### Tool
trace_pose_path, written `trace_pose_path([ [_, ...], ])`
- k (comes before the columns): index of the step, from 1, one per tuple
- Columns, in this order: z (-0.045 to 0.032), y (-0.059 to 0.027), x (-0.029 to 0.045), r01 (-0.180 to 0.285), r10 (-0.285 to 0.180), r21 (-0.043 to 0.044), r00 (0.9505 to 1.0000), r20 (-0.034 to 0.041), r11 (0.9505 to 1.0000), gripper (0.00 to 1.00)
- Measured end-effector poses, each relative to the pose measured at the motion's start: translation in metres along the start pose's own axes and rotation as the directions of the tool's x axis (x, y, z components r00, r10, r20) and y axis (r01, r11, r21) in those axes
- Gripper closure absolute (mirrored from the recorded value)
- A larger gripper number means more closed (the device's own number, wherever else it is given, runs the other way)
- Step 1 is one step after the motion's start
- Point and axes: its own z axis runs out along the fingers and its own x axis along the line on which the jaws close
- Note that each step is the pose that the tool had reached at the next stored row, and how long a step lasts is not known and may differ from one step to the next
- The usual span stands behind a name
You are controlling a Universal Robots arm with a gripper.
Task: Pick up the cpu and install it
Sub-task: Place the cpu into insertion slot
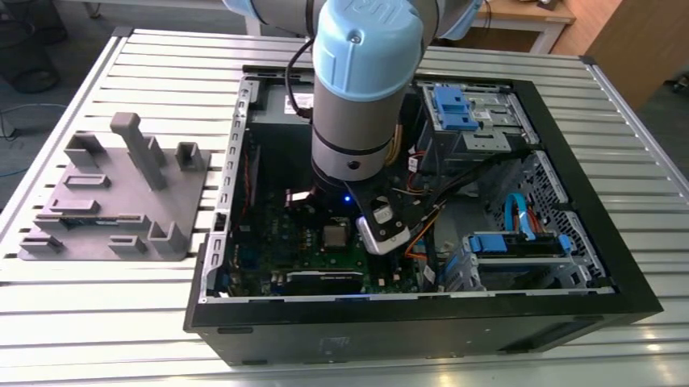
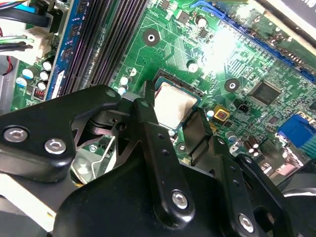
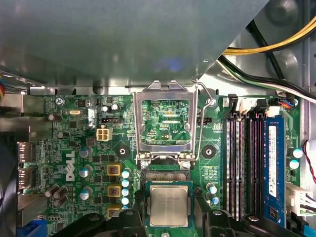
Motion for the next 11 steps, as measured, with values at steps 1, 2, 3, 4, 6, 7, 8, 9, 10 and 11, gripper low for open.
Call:
trace_pose_path([
  [1,0.0001,0.0000,0.0001,0.000,0.000,-0.0001,1.0000,0.0000,1.0000,0.53],
  [2,0.0002,0.0000,0.0004,0.000,0.000,-0.0001,1.0000,0.0001,1.0000,0.53],
  [3,0.0004,0.0000,0.0004,0.000,0.000,-0.0002,1.0000,0.0001,1.0000,0.53],
  [4,0.0006,0.0000,0.0005,0.000,0.000,-0.0001,1.0000,0.0000,1.0000,0.53],
  [6,0.0007,0.0000,0.0005,0.000,0.000,-0.0002,1.0000,0.0001,1.0000,0.53],
  [7,0.0007,0.0000,0.0005,0.000,0.000,-0.0001,1.0000,0.0001,1.0000,0.53],
  [8,0.0008,0.0000,0.0006,0.000,0.000,-0.0001,1.0000,0.0001,1.0000,0.53],
  [9,0.0012,0.0000,0.0010,0.000,0.000,-0.0004,1.0000,0.0002,1.0000,0.53],
  [10,0.0013,0.0000,0.0012,0.000,0.000,-0.0004,1.0000,0.0002,1.0000,0.53],
  [11,0.0013,0.0000,0.0012,0.000,0.000,-0.0003,1.0000,0.0001,1.0000,0.53],
])
